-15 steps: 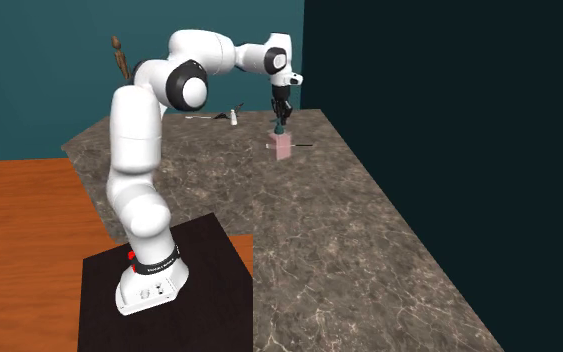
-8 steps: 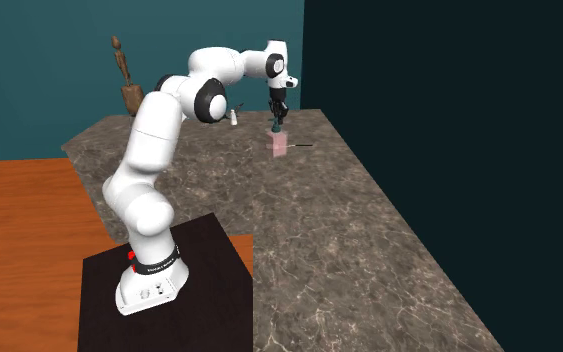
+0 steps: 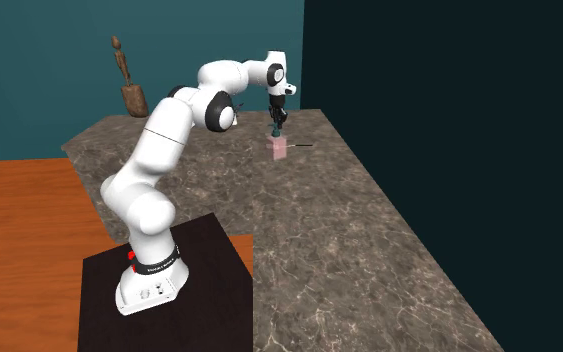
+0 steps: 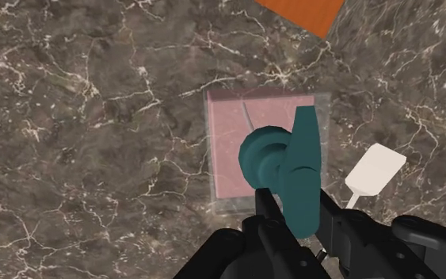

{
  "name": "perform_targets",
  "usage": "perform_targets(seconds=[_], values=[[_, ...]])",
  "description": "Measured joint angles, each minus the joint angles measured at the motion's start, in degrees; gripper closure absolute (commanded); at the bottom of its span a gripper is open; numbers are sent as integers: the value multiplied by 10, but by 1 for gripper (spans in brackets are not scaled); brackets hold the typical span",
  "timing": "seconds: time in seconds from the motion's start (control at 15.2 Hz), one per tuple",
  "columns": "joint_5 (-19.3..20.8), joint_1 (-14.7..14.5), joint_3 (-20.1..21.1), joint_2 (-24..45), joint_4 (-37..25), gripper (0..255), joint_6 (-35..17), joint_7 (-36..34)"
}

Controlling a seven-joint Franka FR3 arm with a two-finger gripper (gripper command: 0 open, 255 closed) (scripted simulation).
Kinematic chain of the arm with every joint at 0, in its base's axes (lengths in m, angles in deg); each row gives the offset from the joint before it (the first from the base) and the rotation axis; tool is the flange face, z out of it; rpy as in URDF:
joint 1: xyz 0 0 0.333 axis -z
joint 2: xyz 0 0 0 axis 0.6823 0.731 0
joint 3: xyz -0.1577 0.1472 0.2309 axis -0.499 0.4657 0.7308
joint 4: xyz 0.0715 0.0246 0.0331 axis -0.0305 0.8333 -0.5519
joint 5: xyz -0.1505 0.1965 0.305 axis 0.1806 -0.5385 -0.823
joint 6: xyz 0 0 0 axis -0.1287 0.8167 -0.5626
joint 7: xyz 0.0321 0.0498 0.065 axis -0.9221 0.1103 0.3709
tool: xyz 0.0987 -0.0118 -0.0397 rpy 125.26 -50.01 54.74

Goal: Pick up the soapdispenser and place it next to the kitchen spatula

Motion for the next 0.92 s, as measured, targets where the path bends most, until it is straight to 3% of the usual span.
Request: perform_targets(seconds=[0.53,0.92], values=[[1,4,0,-3,67,255,-63,-3],[1,5,0,-3,74,255,-71,-3]])
